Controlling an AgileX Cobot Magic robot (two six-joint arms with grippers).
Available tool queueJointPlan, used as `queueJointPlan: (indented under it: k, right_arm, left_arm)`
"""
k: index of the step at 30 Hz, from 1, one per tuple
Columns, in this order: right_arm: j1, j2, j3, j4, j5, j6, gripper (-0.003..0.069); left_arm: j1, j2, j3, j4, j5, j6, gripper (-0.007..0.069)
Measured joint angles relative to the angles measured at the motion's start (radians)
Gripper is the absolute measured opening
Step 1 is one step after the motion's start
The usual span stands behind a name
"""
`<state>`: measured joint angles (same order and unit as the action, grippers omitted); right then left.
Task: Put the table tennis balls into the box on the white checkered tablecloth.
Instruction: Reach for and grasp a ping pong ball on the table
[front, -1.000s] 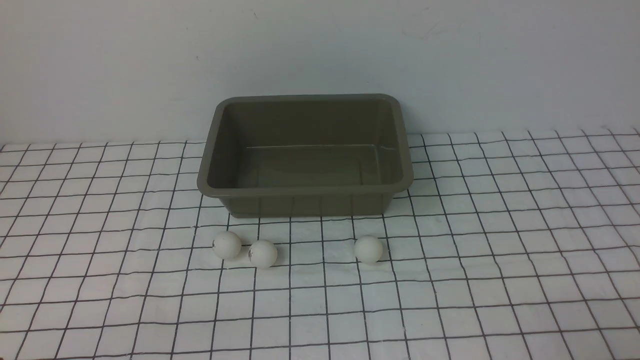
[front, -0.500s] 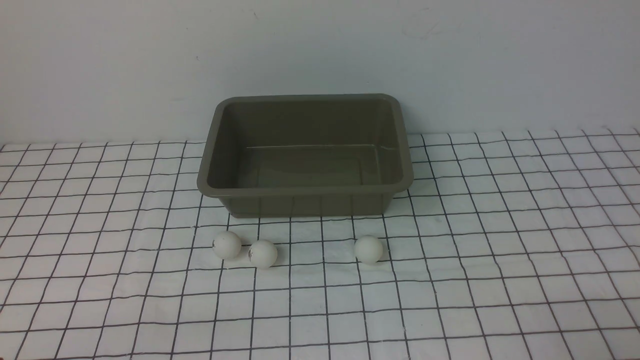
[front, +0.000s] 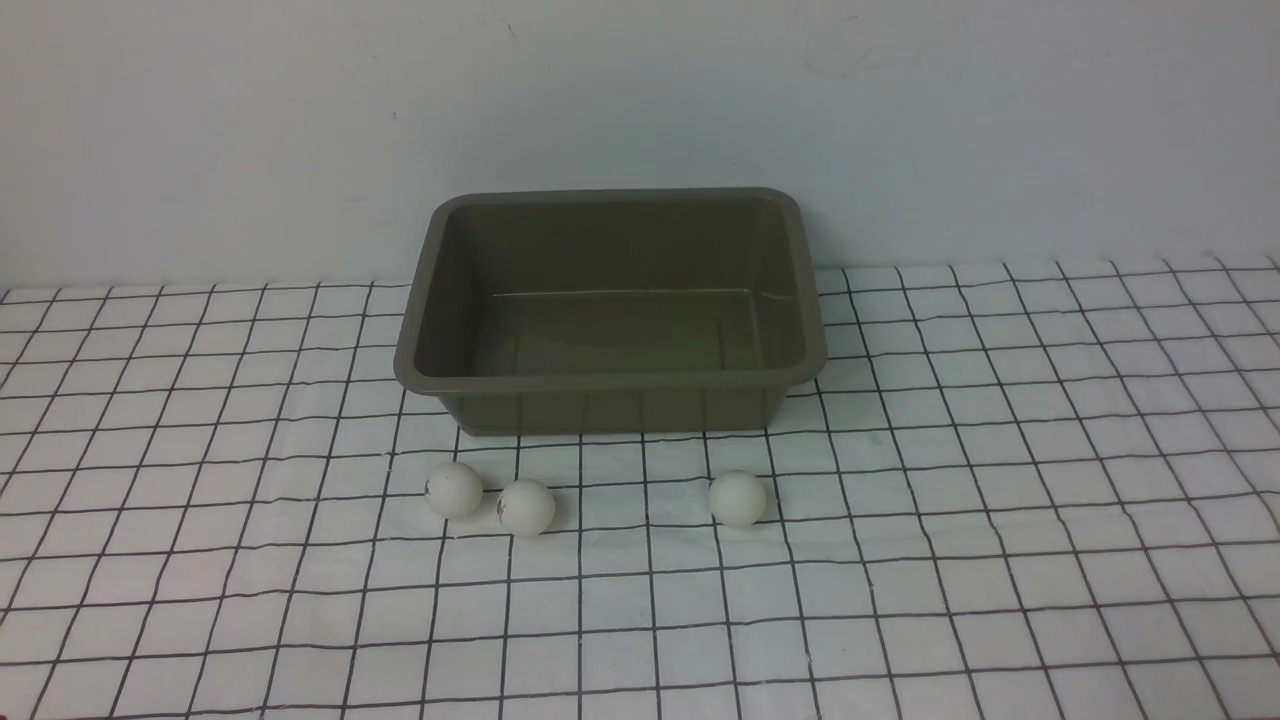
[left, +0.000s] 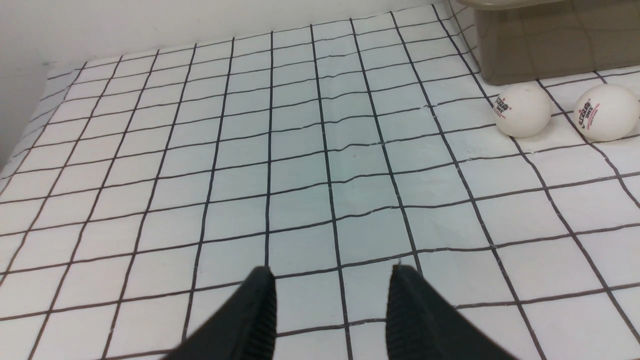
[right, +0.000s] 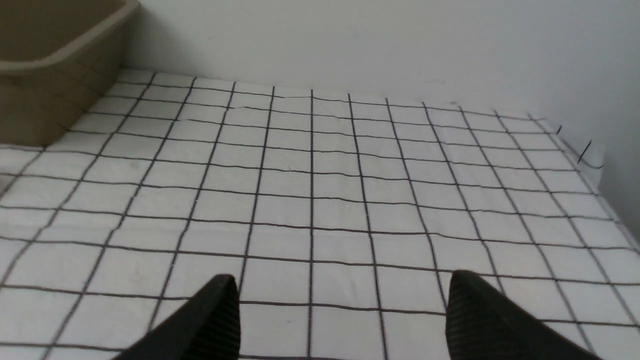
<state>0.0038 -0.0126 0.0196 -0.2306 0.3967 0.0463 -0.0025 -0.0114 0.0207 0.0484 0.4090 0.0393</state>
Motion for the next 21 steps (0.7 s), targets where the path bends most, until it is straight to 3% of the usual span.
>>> queueJointPlan:
  k: [6,12,16,21]
  right_arm:
    - [0.000,0.000,0.001,-0.120,0.002,-0.001,0.0503]
    - [0.000,0.000,0.009,-0.003,-0.070,0.240,0.0503]
    - [0.000,0.000,-0.002,0.031,-0.090,0.284,0.0503]
    - [0.000,0.000,-0.158,0.070,0.066,0.290,0.0503]
  left_arm:
    - [0.000,0.000,0.000,0.000,0.000,0.000,0.0279]
    - [0.000,0.000,0.000,0.000,0.000,0.000,0.0279]
    - [0.000,0.000,0.000,0.000,0.000,0.000,0.0279]
    - [0.000,0.000,0.000,0.000,0.000,0.000,0.0279]
